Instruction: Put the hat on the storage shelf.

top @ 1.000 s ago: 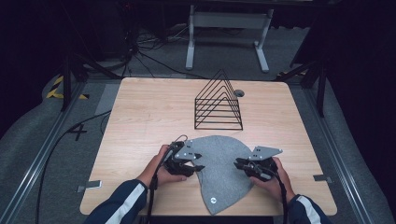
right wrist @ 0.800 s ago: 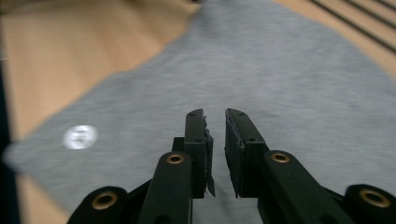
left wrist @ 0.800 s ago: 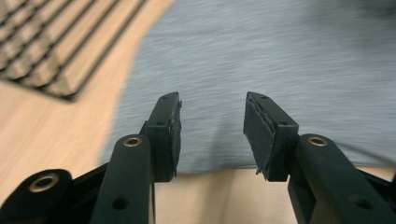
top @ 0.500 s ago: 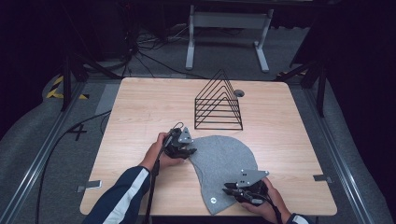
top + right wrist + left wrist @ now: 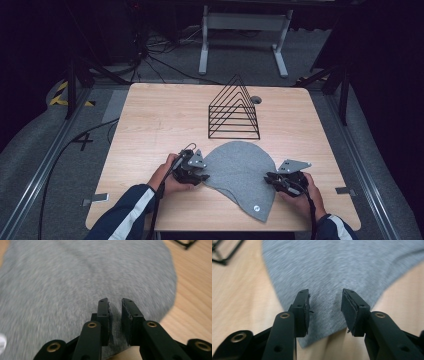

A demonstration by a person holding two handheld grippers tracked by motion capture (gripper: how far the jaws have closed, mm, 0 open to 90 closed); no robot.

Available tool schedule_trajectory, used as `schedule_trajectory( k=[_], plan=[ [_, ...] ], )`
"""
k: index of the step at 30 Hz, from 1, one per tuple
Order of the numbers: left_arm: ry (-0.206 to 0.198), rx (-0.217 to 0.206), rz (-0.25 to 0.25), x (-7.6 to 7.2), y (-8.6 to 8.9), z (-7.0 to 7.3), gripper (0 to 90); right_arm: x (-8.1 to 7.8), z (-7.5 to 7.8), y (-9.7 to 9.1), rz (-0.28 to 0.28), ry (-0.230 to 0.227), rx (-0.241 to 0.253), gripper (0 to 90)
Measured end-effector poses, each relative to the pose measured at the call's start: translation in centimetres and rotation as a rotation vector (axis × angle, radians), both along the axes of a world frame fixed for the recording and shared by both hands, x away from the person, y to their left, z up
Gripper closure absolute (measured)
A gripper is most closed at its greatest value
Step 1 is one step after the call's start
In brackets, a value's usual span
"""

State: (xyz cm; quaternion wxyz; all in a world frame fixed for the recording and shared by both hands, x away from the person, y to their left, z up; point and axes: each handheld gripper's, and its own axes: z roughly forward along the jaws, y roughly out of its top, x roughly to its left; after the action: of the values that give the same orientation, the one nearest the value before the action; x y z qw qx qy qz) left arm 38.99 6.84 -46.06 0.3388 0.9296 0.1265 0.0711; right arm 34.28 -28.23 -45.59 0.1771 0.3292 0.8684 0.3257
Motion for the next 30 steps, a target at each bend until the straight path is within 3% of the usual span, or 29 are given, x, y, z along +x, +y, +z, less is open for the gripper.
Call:
schedule_trajectory(
  k=[4,8,10,12,15,17,21,24,27,30],
  plan=[
    [0.036,-0.036,-0.012,-1.4,-0.5,-0.2,59.8,1.0,0.0,-0.8,-0.043,-0.002,0.011,75.6],
    [0.054,-0.026,-0.052,-2.8,-1.3,-0.1,60.3,1.7,0.0,-1.1,-0.068,-0.004,0.004,72.0],
    [0.027,0.009,-0.078,-3.4,-1.8,0.2,58.1,2.0,0.1,-1.2,-0.081,0.001,0.006,67.0],
    [0.017,-0.005,-0.071,-3.4,-2.1,0.5,52.2,2.2,0.3,-1.4,-0.091,-0.001,0.018,61.6],
    [0.003,-0.041,-0.023,-2.3,-2.0,1.2,43.4,2.8,0.8,-1.6,-0.134,-0.018,0.036,52.7],
    [0.005,-0.075,0.034,-0.7,-1.9,1.6,37.8,3.4,1.0,-1.7,-0.151,-0.018,0.061,49.2],
    [0.023,-0.062,0.1,2.2,-2.2,1.3,31.3,4.4,0.9,-1.4,-0.172,0.002,0.063,42.3],
    [0.014,-0.04,0.143,4.1,-2.7,0.8,31.2,4.9,0.6,-1.0,-0.188,0.037,0.051,38.8],
    [-0.019,-0.027,0.17,5.2,-2.9,0.5,33.0,5.1,0.2,-0.8,-0.185,0.081,0.058,36.6],
    [0.057,-0.049,0.191,6.3,-3.0,-0.1,30.6,5.1,0.3,-0.6,-0.196,0.093,0.043,34.0]
  ],
)
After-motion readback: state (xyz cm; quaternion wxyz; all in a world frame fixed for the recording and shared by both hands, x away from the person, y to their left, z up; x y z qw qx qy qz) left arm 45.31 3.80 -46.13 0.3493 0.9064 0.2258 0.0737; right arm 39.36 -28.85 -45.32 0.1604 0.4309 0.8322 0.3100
